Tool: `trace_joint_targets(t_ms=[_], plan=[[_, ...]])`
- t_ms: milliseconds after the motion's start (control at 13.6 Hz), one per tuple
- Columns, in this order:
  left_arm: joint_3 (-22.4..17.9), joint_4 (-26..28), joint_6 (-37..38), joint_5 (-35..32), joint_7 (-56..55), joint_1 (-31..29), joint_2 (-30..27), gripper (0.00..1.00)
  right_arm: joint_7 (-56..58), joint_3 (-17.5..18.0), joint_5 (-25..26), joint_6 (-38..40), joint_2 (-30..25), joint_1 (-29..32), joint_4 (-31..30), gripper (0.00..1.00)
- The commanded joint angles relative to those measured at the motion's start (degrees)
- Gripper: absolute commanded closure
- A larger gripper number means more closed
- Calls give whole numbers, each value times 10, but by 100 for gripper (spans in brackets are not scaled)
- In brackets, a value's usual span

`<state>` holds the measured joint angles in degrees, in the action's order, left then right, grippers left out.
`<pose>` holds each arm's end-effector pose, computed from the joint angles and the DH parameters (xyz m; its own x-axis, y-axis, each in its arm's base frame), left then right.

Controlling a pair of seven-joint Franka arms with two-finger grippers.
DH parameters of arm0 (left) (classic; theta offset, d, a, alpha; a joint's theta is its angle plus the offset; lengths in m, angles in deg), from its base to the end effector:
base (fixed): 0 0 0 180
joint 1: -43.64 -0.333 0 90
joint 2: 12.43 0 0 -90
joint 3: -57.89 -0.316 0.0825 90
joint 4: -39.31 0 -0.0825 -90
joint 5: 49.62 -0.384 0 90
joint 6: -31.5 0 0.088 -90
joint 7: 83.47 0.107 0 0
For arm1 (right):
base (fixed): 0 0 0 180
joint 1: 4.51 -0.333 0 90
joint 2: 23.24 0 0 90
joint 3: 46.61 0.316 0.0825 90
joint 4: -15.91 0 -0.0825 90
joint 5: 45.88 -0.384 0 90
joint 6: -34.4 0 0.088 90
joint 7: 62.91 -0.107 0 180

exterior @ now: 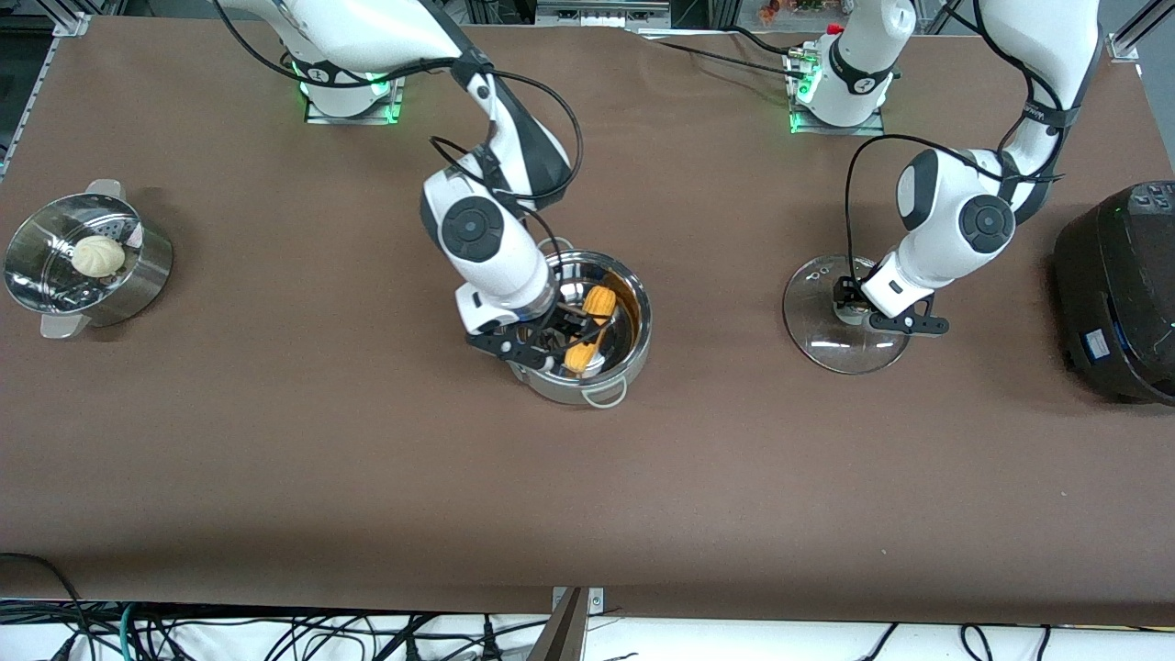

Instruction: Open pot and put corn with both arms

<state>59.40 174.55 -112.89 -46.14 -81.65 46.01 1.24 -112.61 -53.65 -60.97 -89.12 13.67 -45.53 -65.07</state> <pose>0.5019 -0.0338 0.2207 0.9957 -0.0496 -0.0786 -0.0466 -0.9981 0.0401 0.5910 0.4328 0.3347 0.9288 -0.3658 -0.0596 -0.3705 -0.9121 -0.1753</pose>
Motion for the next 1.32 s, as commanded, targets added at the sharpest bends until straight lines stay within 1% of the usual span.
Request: trace_joint_targets(t_ms=[0, 73, 147, 220, 293, 440, 513, 587, 660, 733, 807, 880, 953, 1027, 1100, 1173, 1247], plan=[[1, 5, 22, -1, 12, -1, -43, 1, 74, -42, -6, 91, -58, 2, -5, 0], [1, -3, 61, -1, 9, -1, -73, 1, 122, -72, -6, 134, -74, 2, -5, 0], [0, -19, 111, -1, 9, -2, -102, 1, 196, -109, -5, 180, -89, 2, -5, 0], [0, -49, 171, -1, 6, -4, -116, 1, 289, -158, -4, 228, -94, 2, -6, 0], [2, -96, 245, -1, 5, -14, -124, 0, 387, -203, -5, 265, -98, 2, -5, 0], [2, -204, 389, -1, 1, -19, -126, 0, 512, -273, -1, 303, -109, 2, -7, 0], [4, -258, 451, -3, -2, -19, -124, 0, 558, -302, 1, 308, -112, 0, -10, 0], [12, -296, 499, -20, -9, -18, -123, 0, 585, -315, 3, 317, -120, 1, -14, 0], [27, -321, 528, -40, -30, -19, -124, 0, 587, -316, 20, 329, -148, 10, -26, 0], [40, -334, 553, -42, -52, -20, -127, 0, 591, -309, 47, 334, -175, 24, -43, 0], [45, -344, 565, -43, -65, -21, -132, 0, 591, -284, 65, 340, -201, 44, -57, 0], [49, -347, 567, -43, -64, -23, -135, 0, 588, -219, 85, 349, -226, 100, -65, 0], [49, -346, 567, -41, -61, -27, -138, 0, 587, -147, 107, 355, -245, 162, -75, 0], [49, -346, 566, -41, -60, -29, -138, 0, 583, -88, 134, 355, -273, 218, -94, 0], [48, -347, 565, -41, -60, -29, -138, 0, 581, -33, 155, 348, -298, 266, -116, 0], [48, -347, 565, -40, -60, -29, -138, 0, 569, 21, 166, 341, -322, 320, -138, 0], [48, -347, 566, -40, -60, -29, -138, 0, 547, 58, 165, 316, -349, 368, -169, 0]])
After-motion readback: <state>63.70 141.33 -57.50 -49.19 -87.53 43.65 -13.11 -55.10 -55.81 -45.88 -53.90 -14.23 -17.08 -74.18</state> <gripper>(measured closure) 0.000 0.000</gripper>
